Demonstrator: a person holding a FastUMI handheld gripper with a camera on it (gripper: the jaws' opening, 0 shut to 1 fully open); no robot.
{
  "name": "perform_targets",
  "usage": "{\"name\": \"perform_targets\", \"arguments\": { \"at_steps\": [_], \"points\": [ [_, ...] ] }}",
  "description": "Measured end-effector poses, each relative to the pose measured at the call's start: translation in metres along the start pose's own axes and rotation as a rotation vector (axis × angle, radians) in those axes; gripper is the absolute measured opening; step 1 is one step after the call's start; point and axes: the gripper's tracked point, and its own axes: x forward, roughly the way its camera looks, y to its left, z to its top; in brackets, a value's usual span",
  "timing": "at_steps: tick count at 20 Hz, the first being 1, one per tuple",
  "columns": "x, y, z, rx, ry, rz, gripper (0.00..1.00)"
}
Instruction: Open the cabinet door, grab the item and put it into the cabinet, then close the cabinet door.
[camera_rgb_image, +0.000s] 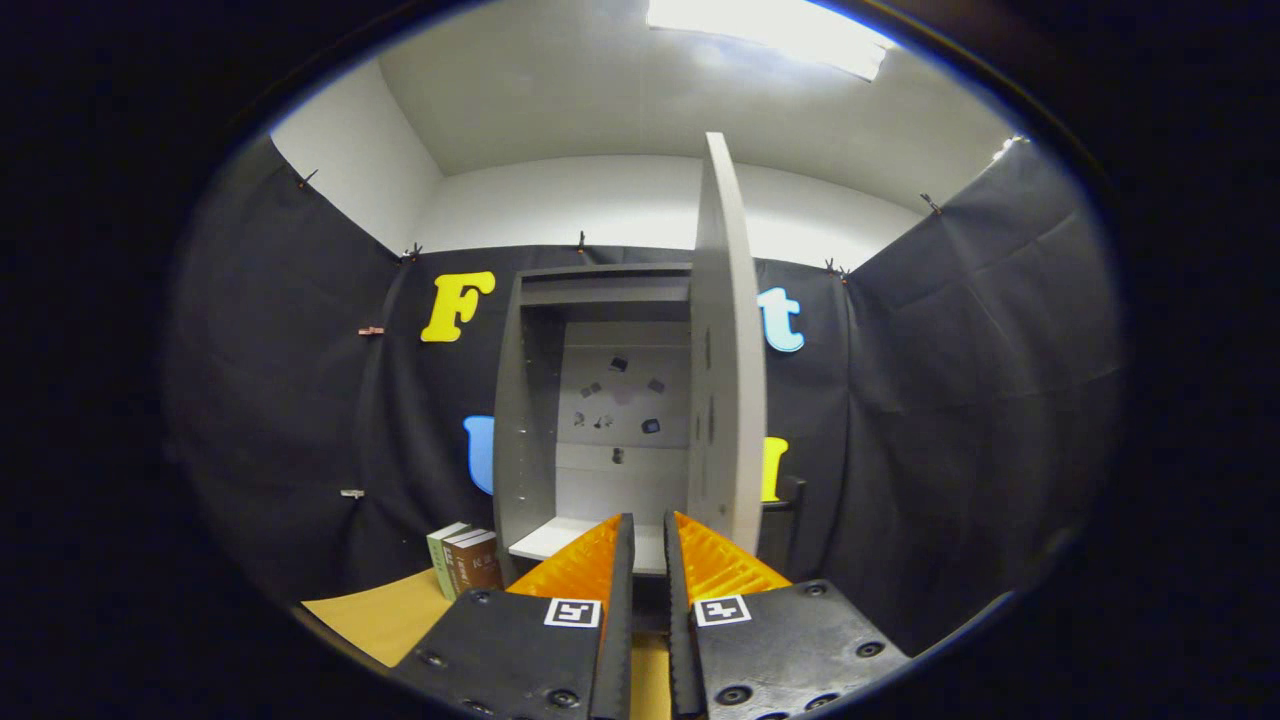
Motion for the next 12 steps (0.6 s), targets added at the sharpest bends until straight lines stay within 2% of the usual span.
{"name": "perform_targets", "arguments": {
  "at_steps": [7,10,12],
  "points": [
    [0.025,0.049,-0.084,0.061,0.263,0.034,0.19],
    [0.027,0.061,-0.136,0.071,0.419,-0.005,0.42],
    [0.024,0.071,-0.174,0.068,0.517,-0.026,0.41]
  ]
}}
